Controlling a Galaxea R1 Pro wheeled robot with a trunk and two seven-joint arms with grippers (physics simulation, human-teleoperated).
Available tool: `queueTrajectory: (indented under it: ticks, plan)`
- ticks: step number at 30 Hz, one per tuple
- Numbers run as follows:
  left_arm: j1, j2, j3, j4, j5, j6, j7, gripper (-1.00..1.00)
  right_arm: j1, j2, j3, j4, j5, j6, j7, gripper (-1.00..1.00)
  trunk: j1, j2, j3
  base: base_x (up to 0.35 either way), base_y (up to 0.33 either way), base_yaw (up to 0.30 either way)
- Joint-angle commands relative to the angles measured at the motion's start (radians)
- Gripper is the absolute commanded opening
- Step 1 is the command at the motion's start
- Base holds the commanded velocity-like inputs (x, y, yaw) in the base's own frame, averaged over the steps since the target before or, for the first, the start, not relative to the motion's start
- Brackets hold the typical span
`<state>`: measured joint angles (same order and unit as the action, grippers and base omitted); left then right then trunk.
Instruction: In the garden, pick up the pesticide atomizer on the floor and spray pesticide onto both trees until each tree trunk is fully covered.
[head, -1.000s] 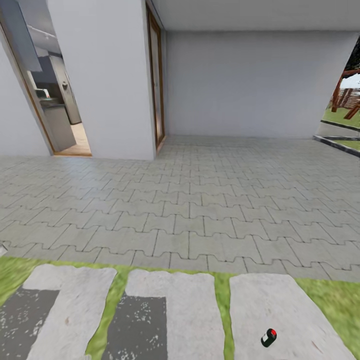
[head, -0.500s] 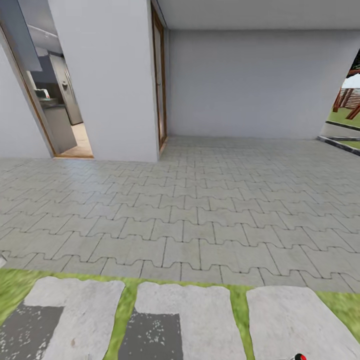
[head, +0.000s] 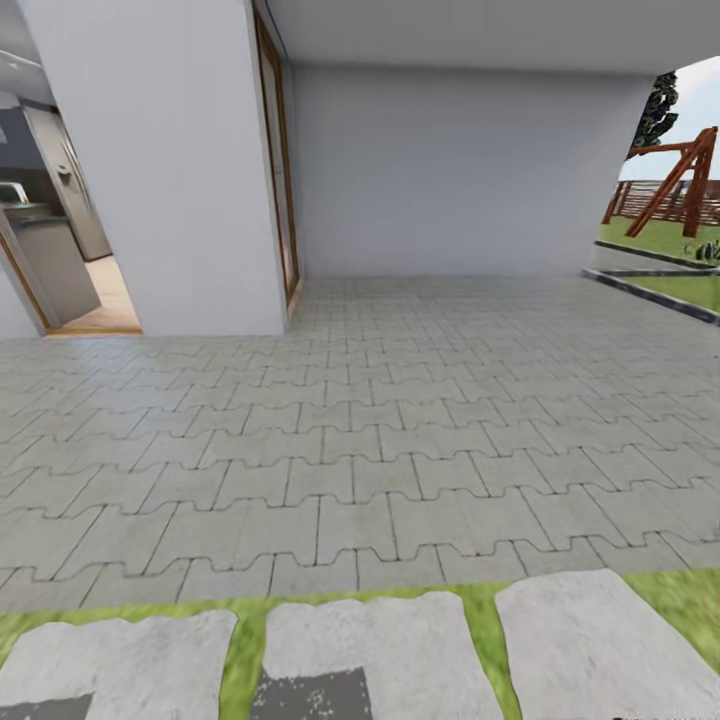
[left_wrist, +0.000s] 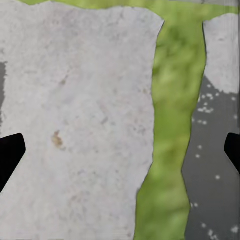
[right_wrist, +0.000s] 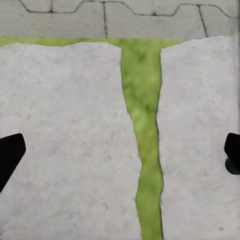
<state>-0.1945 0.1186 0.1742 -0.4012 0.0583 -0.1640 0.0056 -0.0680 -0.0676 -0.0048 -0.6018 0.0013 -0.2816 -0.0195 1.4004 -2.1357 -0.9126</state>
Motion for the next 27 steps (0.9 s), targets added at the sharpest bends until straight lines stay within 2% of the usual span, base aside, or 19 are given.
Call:
queueTrajectory:
  ticks: [1, 27]
  plan:
    - [0.0, 0.0, -0.001, 0.001, 0.006, -0.003, 0.001, 1.0, 0.0, 0.0, 0.0, 0.0, 0.0, -0.003, -0.002, 1.0, 0.0, 0.0, -0.001, 0.241, 0.248, -0.297]
    - [0.0, 0.001, -0.001, 0.001, 0.006, -0.003, 0.001, 1.0, 0.0, -0.001, 0.0, 0.0, 0.0, -0.003, -0.002, 1.0, 0.0, 0.0, -0.001, 0.245, 0.247, -0.298]
